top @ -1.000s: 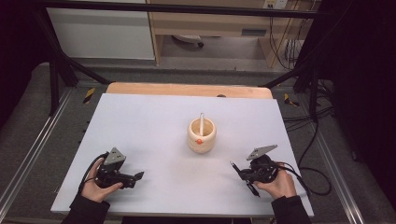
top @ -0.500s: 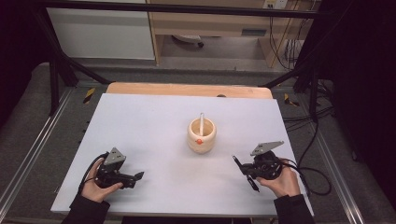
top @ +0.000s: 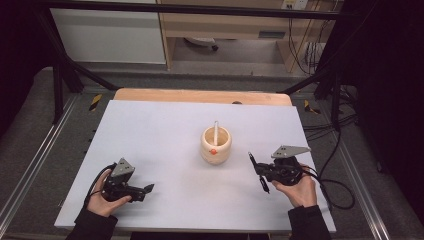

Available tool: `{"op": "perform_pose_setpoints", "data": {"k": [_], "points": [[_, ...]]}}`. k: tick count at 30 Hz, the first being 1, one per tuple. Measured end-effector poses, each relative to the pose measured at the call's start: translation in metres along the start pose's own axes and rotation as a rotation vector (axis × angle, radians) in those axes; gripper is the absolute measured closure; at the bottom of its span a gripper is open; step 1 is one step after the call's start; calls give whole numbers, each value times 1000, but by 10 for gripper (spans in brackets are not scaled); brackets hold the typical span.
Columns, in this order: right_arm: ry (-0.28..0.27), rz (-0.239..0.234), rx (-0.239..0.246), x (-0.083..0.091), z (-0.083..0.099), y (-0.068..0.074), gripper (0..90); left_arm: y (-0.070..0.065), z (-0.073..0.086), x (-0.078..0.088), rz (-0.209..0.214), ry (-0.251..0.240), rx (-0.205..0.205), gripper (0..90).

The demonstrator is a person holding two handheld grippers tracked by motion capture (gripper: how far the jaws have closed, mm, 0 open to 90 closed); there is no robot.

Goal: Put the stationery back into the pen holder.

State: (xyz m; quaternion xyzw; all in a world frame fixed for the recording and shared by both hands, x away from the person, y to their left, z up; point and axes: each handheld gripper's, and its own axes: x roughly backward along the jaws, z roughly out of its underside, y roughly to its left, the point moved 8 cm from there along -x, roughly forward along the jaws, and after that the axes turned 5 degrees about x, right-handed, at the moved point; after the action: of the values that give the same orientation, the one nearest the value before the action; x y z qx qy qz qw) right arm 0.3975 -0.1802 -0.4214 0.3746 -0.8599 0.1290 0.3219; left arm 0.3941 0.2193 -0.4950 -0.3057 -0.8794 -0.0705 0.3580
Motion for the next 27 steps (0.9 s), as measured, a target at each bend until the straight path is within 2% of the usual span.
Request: {"op": "perform_pose_setpoints", "data": {"k": [5,12,20,27], "points": [[-89,11,-25,-1,-13,-2,798,1,0,1,-3,-1,2,41],[-193,3,-45,1,-34,2,798,1,0,1,-3,-6,4,41],[-266,-18,-59,-2,-56,6,798,1,0,1,-2,-5,2,41],[-348,-26,-84,-6,-83,9,798,0,0,1,-1,-7,1,41]]}}
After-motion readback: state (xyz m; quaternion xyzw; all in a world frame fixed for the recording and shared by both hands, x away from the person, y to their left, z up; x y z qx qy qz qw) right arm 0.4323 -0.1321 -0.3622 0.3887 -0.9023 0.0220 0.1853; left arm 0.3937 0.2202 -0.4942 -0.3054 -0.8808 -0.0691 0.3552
